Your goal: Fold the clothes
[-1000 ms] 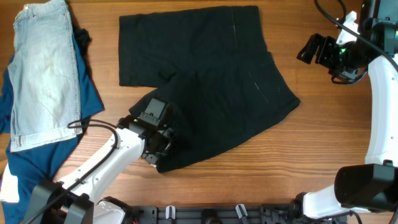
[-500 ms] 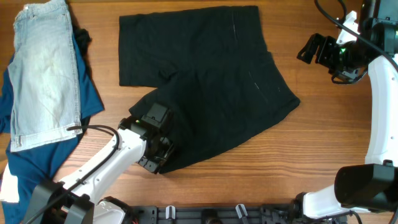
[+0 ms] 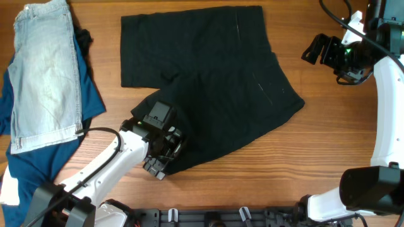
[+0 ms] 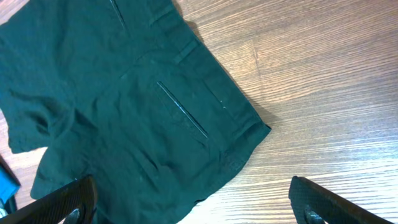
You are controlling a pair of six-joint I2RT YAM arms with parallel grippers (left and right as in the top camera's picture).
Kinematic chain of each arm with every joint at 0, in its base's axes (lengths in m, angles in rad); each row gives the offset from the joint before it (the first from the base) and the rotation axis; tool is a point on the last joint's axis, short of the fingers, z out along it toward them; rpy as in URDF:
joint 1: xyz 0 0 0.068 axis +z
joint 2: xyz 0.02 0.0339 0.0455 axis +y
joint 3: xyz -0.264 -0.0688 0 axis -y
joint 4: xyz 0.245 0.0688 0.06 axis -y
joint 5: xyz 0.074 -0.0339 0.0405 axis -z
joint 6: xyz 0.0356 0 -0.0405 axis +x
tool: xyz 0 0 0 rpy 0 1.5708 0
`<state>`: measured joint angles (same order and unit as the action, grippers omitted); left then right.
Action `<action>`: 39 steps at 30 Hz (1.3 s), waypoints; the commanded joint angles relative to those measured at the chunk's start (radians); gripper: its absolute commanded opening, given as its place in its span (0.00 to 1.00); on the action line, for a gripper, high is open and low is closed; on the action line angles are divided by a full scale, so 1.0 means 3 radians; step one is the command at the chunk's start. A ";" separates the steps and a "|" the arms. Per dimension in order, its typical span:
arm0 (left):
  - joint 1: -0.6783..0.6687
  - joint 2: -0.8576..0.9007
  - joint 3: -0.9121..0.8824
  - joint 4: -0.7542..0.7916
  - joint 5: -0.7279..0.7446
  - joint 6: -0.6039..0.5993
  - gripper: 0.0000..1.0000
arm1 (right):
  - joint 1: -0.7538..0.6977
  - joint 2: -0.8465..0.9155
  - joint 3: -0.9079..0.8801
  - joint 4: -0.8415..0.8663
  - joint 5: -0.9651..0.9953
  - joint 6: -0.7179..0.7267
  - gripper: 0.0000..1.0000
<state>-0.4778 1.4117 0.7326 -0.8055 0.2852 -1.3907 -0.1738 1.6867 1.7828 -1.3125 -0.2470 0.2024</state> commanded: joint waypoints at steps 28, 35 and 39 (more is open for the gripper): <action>0.1194 0.0043 0.0483 -0.0327 -0.1305 0.1409 0.04 | 0.0177 0.0037 -0.0819 -0.0202 -0.0055 0.0072 0.82; 0.1348 0.0043 0.0486 -0.0202 -0.1306 0.1570 0.04 | 0.0502 0.0037 -0.1972 0.0604 -0.0053 0.0610 0.73; 0.1347 0.0043 0.0486 -0.0151 -0.1305 0.1569 0.04 | 0.0561 0.0037 -0.2349 0.1061 -0.0051 0.0921 0.70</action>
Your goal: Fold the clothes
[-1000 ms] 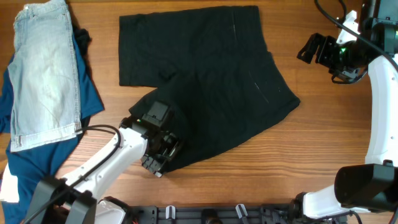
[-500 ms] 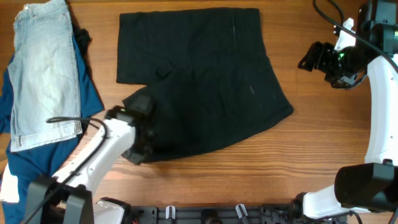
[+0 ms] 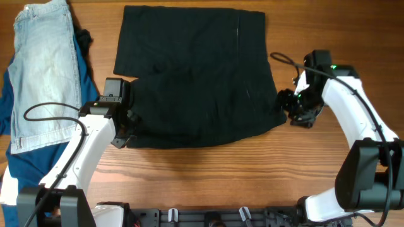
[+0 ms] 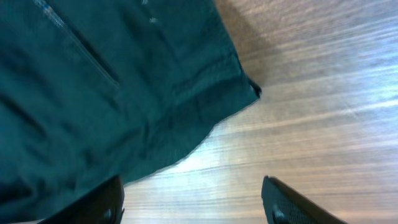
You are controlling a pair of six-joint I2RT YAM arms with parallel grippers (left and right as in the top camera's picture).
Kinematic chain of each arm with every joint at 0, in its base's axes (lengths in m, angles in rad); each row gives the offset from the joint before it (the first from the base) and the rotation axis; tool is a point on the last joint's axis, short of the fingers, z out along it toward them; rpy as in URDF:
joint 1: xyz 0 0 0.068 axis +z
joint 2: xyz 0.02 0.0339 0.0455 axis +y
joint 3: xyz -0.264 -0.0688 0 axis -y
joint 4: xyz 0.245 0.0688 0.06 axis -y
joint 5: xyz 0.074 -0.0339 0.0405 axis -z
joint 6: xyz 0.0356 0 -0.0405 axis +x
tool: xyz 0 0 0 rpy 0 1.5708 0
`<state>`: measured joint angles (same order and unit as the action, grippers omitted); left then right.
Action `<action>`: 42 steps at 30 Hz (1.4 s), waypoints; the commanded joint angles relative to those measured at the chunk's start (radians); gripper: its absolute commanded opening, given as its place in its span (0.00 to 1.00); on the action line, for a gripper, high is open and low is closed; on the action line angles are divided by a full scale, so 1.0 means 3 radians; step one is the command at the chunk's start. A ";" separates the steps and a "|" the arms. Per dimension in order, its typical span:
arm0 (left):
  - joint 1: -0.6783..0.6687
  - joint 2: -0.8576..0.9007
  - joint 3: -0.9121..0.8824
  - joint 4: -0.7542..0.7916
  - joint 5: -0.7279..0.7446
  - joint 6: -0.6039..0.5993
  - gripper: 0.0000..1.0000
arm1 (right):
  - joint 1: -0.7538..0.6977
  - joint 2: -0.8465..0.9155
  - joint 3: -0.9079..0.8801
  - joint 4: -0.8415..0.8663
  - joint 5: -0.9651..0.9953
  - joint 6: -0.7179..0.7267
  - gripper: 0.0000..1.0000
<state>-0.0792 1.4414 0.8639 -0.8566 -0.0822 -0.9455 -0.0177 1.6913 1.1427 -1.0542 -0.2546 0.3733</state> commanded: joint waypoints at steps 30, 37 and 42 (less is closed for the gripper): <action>0.0014 -0.0930 0.0846 -0.0685 -0.0081 0.0617 0.04 | -0.0189 -0.1291 -0.0292 -0.0148 0.0060 0.0084 0.04; 0.0015 -0.1789 0.0977 -0.0888 -0.0079 0.0688 0.04 | -0.0189 -0.1921 -0.0286 -0.0699 0.0058 0.0071 0.04; 0.0015 -0.2146 0.0983 -0.0776 -0.0069 0.0685 0.04 | -0.0189 -0.2026 -0.0287 -0.0741 0.0074 0.0074 0.04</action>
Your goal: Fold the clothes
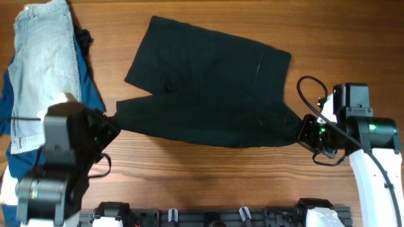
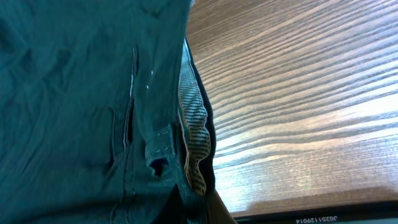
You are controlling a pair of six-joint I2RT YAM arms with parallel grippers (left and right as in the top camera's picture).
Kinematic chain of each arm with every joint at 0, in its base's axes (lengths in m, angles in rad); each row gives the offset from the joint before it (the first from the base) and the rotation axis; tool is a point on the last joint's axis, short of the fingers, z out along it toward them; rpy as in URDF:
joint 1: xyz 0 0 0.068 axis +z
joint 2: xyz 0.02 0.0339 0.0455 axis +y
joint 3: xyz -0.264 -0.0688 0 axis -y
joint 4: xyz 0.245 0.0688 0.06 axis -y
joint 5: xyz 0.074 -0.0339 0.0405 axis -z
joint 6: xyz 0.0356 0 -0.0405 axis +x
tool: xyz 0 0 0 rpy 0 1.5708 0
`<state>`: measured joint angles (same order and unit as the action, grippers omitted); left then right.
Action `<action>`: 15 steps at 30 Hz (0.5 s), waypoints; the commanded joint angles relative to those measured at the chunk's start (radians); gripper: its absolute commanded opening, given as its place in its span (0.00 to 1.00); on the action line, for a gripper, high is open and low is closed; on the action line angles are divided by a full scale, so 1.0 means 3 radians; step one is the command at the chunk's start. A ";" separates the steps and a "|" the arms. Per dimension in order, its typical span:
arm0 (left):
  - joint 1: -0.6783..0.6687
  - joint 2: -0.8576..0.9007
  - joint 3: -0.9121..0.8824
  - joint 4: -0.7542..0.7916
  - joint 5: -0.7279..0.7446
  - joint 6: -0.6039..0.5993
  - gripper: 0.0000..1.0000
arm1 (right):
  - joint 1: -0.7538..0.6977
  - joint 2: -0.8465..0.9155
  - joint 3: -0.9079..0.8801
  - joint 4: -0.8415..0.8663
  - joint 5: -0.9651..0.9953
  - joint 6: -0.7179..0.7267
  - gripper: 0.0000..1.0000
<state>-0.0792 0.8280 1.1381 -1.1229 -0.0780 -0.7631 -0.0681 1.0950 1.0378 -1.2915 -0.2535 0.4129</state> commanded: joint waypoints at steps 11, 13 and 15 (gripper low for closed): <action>0.0015 0.1424 0.0069 0.1455 -0.0393 0.0078 0.04 | -0.0037 0.0664 0.0062 0.1296 0.0182 0.0117 0.04; 0.0015 0.1759 0.0069 0.1890 -0.0393 0.0078 0.04 | -0.0037 0.0811 0.0062 0.1559 0.0181 0.0116 0.04; 0.0015 0.2052 0.0069 0.2398 -0.0393 0.0078 0.04 | -0.0037 0.0977 0.0062 0.1895 0.0183 0.0106 0.04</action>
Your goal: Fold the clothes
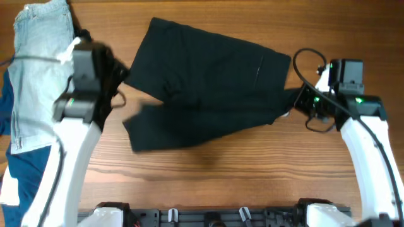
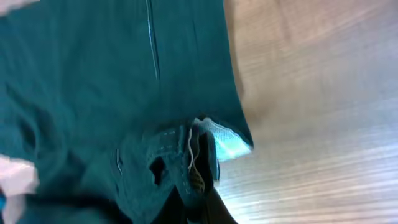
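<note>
Black shorts [image 1: 208, 75] lie across the middle of the wooden table [image 1: 252, 176]; their near part [image 1: 189, 129] is blurred and raised off the wood. My right gripper [image 1: 302, 101] is shut on the waistband corner at the shorts' right end. In the right wrist view that bunched waistband [image 2: 186, 155] sits between the dark fingers [image 2: 214, 208], with its pale lining showing. My left gripper [image 1: 118, 79] is at the shorts' far left leg corner, shut on the cloth, its fingers lost against the dark fabric.
Light denim shorts [image 1: 44, 75] lie at the far left on a blue garment [image 1: 22, 170]. A white scrap [image 1: 7, 192] sits at the near left edge. The right arm's cable [image 1: 303, 60] loops over the table beside the shorts.
Both grippers have moved away from the near edge toward the far side, with the shorts' near edge in them. The near part of the shorts now hangs blurred above the table.
First the shorts lay askew, my left gripper on their near left leg and the right gripper open, off to the right. Then both grippers stood at the shorts' ends. Later each held an end near the front. Now the held edge is over the far half.
</note>
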You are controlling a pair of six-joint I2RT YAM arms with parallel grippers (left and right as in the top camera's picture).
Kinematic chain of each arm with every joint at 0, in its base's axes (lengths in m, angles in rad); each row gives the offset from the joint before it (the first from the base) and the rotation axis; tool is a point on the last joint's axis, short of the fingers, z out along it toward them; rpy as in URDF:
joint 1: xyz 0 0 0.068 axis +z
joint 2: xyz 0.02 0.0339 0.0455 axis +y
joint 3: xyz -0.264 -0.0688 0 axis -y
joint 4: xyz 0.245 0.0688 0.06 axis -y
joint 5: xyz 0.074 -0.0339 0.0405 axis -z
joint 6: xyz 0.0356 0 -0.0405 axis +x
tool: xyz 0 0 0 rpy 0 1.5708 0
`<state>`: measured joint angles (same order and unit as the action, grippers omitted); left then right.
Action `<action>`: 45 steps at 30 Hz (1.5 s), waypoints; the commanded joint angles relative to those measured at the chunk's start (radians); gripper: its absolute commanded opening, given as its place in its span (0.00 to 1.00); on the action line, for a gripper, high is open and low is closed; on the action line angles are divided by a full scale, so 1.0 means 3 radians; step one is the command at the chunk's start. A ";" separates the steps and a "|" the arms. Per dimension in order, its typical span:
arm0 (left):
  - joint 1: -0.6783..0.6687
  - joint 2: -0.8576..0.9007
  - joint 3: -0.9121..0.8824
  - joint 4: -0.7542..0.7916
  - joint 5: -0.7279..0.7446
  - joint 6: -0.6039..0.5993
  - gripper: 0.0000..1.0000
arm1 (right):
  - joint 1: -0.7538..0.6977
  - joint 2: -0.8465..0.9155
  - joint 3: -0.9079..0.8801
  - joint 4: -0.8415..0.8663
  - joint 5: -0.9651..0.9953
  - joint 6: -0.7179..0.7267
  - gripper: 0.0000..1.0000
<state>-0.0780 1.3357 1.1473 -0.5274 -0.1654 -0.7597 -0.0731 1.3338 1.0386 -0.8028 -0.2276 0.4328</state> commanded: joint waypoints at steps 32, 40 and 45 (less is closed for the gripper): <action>-0.0329 0.1665 -0.0058 -0.0900 0.1134 0.2875 0.91 | -0.0019 0.0538 0.0057 0.0626 0.0108 0.0013 0.04; -0.0328 0.1671 -0.0058 -0.0937 0.1484 0.3045 0.41 | -0.0019 0.0538 0.0057 0.0628 0.0111 0.0011 0.04; -0.0328 0.1662 -0.0048 -0.0978 0.1480 0.3033 0.07 | -0.0019 0.0538 0.0057 0.0627 0.0121 -0.0022 0.04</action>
<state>-0.1795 1.8328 1.1355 -0.8089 0.2531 0.1387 -0.0738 1.4830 1.0389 -0.6136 -0.2073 0.4400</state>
